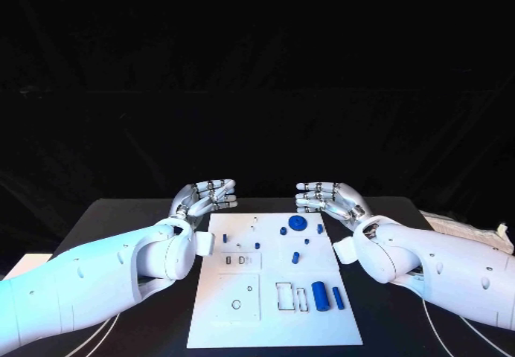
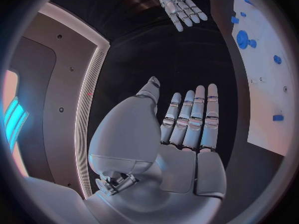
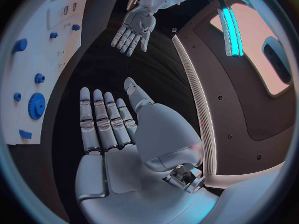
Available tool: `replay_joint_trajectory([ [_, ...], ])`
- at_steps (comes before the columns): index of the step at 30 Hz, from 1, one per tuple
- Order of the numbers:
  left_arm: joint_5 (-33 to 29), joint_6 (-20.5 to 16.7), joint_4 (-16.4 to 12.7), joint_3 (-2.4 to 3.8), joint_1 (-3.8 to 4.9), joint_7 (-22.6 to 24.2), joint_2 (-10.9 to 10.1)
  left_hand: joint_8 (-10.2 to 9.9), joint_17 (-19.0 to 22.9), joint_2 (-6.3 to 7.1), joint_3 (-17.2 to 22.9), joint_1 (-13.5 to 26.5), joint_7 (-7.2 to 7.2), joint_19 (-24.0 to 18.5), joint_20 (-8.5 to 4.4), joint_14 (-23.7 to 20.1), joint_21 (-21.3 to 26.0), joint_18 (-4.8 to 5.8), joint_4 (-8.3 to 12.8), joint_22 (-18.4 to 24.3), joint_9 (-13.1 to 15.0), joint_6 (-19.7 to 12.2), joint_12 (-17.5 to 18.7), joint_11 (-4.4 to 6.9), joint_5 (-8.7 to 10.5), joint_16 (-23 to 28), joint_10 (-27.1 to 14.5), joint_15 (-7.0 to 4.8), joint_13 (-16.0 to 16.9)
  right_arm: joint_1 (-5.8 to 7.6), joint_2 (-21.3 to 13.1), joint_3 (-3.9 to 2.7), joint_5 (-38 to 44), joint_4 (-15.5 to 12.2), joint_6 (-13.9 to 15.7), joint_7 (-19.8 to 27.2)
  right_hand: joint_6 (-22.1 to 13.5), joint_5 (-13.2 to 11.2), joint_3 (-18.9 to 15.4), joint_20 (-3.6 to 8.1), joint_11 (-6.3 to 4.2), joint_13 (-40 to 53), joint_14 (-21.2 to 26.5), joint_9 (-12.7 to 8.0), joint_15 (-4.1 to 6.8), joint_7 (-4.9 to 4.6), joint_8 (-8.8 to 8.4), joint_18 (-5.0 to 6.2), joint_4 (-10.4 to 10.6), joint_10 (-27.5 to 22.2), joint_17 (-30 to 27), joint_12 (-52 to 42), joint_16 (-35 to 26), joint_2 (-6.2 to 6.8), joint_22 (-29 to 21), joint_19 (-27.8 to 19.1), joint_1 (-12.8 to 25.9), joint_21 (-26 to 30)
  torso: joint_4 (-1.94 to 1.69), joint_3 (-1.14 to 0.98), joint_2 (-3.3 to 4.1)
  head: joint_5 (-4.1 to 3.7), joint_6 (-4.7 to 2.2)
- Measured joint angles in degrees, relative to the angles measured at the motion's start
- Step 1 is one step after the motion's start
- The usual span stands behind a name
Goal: Assemble the parts on the task board
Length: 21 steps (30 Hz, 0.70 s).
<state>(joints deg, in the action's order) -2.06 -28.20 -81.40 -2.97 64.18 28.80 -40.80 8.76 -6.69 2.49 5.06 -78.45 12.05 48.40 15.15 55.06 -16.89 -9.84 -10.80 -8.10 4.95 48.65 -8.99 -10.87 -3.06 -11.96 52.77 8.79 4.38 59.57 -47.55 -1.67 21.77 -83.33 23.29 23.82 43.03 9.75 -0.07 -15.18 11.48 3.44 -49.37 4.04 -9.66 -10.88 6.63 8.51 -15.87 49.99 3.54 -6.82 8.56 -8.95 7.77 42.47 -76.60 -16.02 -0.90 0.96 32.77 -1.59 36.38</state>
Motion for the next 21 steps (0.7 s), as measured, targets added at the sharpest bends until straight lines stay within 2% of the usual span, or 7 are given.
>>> replay_joint_trajectory([
  [1, 0.0, 0.2, -0.4, 0.01, 0.01, 0.0, -0.3, 0.0, -0.3, -0.01, -0.1, 0.0, 0.27, 1.6, -0.50, 1.4, -0.6, 0.01, 0.5, -0.1, 0.0, 0.9, 0.0, 0.39, 0.00, -0.1, 1.2, -0.48, 0.0, 0.12, -0.1, -0.10, 1.4, 0.0, 0.2, -0.1, 1.6, 0.0, 0.5, 0.35, -0.31, 0.0, -1.7, 0.0, 0.38, -0.27, 0.15, 0.80, -0.1, 1.6, 0.0, 0.0, 0.0, 0.14, 0.3, 1.2, -0.5, -0.8, -0.03, 0.03, 0.24, -0.11, -0.04],
  [5, 0.1, 1.0, -2.4, 0.03, 0.03, 0.0, -1.9, -0.1, -1.3, -0.24, -0.9, -0.2, 0.29, 5.4, -1.68, 4.8, -1.6, 0.02, 1.7, -0.3, -0.6, 3.4, 0.5, 1.19, 0.00, -0.3, 4.5, -1.52, -0.3, 0.97, -0.8, -0.25, 8.0, 0.2, 1.1, -1.0, 6.8, 2.0, 2.7, 1.81, -1.39, 0.0, -7.6, 0.0, 1.88, -1.50, 0.43, 0.81, -0.5, 7.0, 0.0, 0.0, 0.3, 1.45, 1.9, 5.1, -1.9, -4.4, -0.31, 0.13, 1.20, -0.36, -0.16],
  [8, 0.3, 1.6, -4.4, 0.03, 0.03, -0.1, -3.2, -0.6, -2.3, -0.66, -1.3, -0.3, 0.00, 7.6, -2.31, 7.1, -2.5, 0.02, 2.5, -0.5, -0.9, 4.1, 1.3, 1.58, 0.00, -0.3, 5.6, -2.11, -0.4, 2.05, -1.0, -0.39, 13.5, 0.7, 1.7, -2.5, 9.6, 3.2, 4.2, 3.14, -2.02, 0.0, -11.1, 0.0, 2.84, -1.80, 0.43, 0.81, -0.7, 9.9, 0.0, 0.3, 0.3, 2.13, 3.5, 6.8, -2.5, -7.4, -0.53, 0.04, 2.02, -0.63, -0.33],
  [12, 0.6, 2.4, -8.0, 0.06, 0.09, -0.3, -5.5, -0.9, -3.2, -0.91, -1.7, 0.0, -0.10, 8.8, -2.76, 8.3, -2.9, 0.02, 2.9, -0.6, -1.0, 4.8, 1.6, 1.77, 0.00, -0.3, 6.4, -2.56, -0.4, 3.26, -0.9, -0.45, 22.0, 1.3, 2.1, -6.1, 12.9, 4.2, 6.4, 4.75, -3.17, 0.0, -16.4, 0.0, 4.45, -1.03, 0.43, 0.81, -0.7, 13.8, 0.0, 1.0, 0.5, 3.07, 7.1, 8.8, -3.4, -13.6, -0.55, -0.10, 3.27, -0.94, -0.83],
  [17, 0.5, 2.9, -11.9, 0.23, 0.17, -0.6, -7.4, -1.0, -3.3, -0.90, -1.6, 0.0, -0.10, 8.8, -2.76, 8.3, -2.9, 0.03, 3.1, -0.6, -1.0, 4.8, 1.7, 1.77, 0.00, 0.0, 6.4, -2.56, -0.4, 4.32, -0.2, -0.54, 33.6, 2.0, 1.9, -12.2, 15.6, 4.2, 8.8, 6.59, -4.56, 0.1, -24.7, -0.1, 6.61, 0.12, -0.24, 0.80, -0.6, 17.5, 0.8, 1.8, 2.5, 4.57, 12.3, 10.7, -2.5, -22.0, -0.38, -0.11, 5.06, -1.29, -1.21],
  [20, 0.1, 3.3, -14.3, 0.45, 0.22, -1.1, -8.2, -1.6, -3.7, -1.07, -1.8, 0.2, -0.10, 8.8, -2.76, 8.3, -2.9, 0.02, 3.3, -0.5, -1.1, 4.8, 2.6, 1.77, 0.00, 0.5, 6.4, -2.56, -0.5, 4.67, 0.2, -0.60, 40.9, 2.6, 1.3, -16.2, 17.0, 4.2, 10.1, 7.94, -5.53, 0.1, -29.8, -0.1, 7.98, 0.72, -1.02, 0.80, -0.5, 19.2, 2.8, 2.2, 6.1, 5.46, 15.1, 12.0, -1.6, -26.9, -0.38, -0.07, 5.95, -1.51, -1.42],
  [21, 0.0, 3.4, -14.9, 0.54, 0.25, -1.2, -8.4, -1.7, -3.9, -1.22, -2.0, 0.3, -0.10, 8.8, -2.76, 8.3, -2.9, 0.02, 3.5, -0.4, -1.1, 4.8, 2.7, 1.77, 0.00, 0.9, 6.4, -2.56, -0.5, 4.74, 0.4, -0.63, 42.9, 2.6, 1.0, -17.4, 18.3, 3.7, 11.9, 9.00, -6.32, 0.1, -32.4, -0.1, 9.16, 1.27, -1.95, 1.28, -0.4, 20.4, 6.6, 2.8, 12.6, 6.46, 18.0, 13.8, 0.0, -32.0, -0.44, -0.03, 6.24, -1.59, -1.52],
])
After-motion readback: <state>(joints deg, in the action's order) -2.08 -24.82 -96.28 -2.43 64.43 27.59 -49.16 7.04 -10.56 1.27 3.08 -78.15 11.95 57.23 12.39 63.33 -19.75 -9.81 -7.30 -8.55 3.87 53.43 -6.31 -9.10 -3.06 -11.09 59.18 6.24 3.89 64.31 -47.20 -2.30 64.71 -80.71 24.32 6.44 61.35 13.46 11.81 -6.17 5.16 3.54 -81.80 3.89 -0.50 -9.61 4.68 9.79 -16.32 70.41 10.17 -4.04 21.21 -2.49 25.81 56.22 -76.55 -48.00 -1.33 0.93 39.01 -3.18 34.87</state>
